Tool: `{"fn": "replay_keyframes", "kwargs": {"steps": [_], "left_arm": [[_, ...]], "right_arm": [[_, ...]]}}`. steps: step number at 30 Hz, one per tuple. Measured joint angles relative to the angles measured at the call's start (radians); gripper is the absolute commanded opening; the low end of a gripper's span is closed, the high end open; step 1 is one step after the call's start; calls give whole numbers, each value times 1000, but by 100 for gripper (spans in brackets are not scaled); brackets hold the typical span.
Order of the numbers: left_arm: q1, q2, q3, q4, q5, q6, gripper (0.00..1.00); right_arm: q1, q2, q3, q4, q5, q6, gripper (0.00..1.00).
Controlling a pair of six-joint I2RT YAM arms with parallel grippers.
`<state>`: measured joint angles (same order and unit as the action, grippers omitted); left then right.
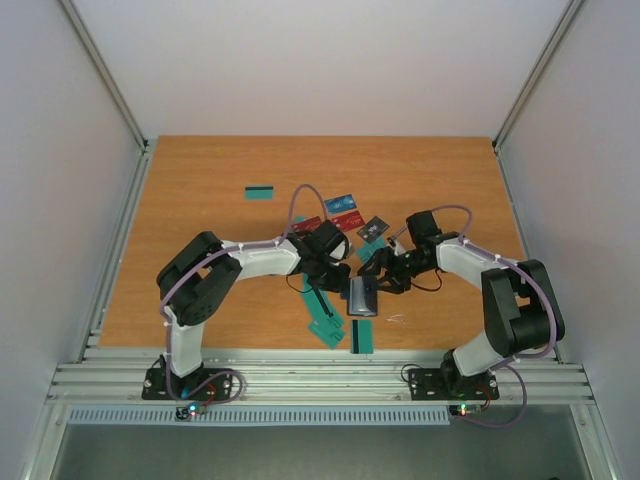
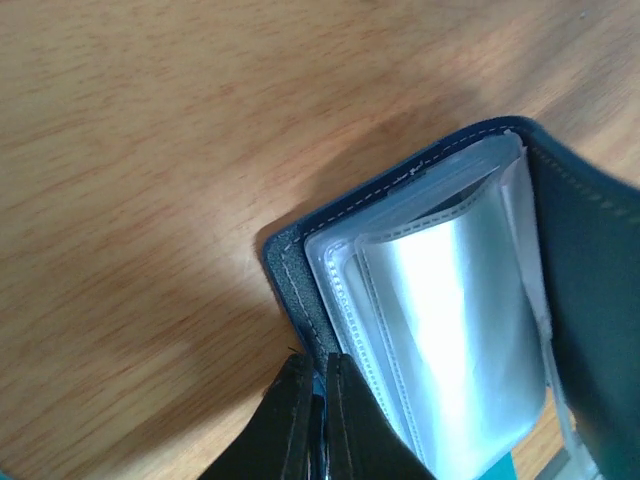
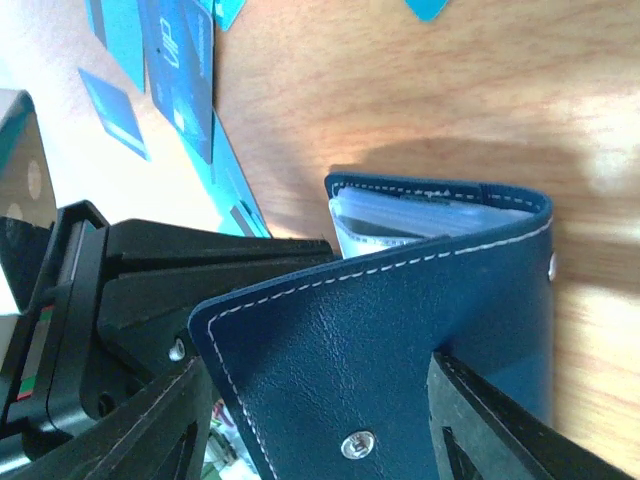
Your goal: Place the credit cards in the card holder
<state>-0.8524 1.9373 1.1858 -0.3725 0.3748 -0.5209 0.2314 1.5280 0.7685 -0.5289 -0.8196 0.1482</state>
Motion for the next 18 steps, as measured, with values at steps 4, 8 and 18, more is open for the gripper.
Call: {"fn": "replay_keyframes", "kwargs": {"steps": [4,8,18], "left_arm": [[19,1,-29,60,67,-38,0],[21,5,-31,95,105,-60,0],[27,22,-31,125,144,-82,0]], "right_arm": [[0,25,-7,52,-11,29,56],[0,29,-29,112,-38,68,52],[0,44,-63,157,-54,97,28]]}}
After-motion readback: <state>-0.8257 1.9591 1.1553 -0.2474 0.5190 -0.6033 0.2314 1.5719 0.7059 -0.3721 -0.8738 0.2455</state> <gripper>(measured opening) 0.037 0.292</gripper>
